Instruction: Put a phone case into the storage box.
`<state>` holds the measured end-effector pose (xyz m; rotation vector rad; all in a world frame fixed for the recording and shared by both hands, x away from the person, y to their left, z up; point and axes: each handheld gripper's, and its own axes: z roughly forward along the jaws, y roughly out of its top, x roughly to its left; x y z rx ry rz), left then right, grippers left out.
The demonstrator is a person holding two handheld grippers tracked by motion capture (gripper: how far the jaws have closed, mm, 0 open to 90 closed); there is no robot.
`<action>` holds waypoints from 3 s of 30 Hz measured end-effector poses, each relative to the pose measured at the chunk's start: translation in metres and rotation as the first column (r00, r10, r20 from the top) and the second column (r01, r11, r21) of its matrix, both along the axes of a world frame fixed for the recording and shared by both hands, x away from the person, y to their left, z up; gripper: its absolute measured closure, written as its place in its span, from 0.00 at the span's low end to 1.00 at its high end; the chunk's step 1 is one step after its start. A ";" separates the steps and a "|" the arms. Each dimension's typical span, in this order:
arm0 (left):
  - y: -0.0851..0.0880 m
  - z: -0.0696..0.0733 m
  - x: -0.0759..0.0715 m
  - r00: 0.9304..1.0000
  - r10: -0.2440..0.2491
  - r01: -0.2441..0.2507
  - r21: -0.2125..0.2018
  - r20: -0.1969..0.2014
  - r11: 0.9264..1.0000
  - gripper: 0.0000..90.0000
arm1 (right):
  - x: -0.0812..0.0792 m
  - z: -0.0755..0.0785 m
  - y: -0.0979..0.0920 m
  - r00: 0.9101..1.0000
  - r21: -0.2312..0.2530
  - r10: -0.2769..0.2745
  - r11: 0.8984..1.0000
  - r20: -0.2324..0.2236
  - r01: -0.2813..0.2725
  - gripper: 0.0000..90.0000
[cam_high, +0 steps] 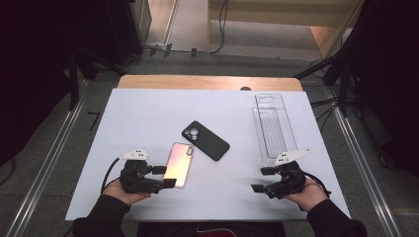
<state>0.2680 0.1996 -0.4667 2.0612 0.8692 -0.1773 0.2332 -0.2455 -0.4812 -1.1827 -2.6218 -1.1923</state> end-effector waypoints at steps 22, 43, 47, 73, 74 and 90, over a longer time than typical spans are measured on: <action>0.001 0.001 -0.001 1.000 0.008 -0.008 0.013 -0.006 1.000 0.31 | 0.006 -0.003 0.002 1.000 0.006 0.019 1.000 -0.008 -0.019 0.23; -0.002 0.004 0.005 0.999 0.031 -0.031 0.022 0.013 0.999 0.32 | 0.006 -0.003 0.003 1.000 0.005 0.027 1.000 -0.011 -0.027 0.23; -0.002 0.007 0.008 0.998 0.050 -0.050 0.018 0.023 0.999 0.33 | 0.006 -0.003 0.003 1.000 0.003 0.027 1.000 -0.011 -0.027 0.23; -0.027 0.000 0.048 0.992 0.106 -0.097 0.135 -0.063 0.986 1.00 | 0.003 -0.003 0.004 0.999 -0.020 0.036 0.999 -0.009 -0.036 0.23; -0.025 -0.002 0.048 0.991 0.107 -0.095 0.147 -0.076 0.985 1.00 | 0.003 -0.003 0.004 0.999 -0.022 0.039 0.999 -0.006 -0.040 0.23; -0.022 -0.021 0.049 0.982 0.114 -0.073 0.254 -0.150 0.965 1.00 | 0.002 -0.002 0.005 0.999 -0.027 0.040 0.999 -0.004 -0.041 0.23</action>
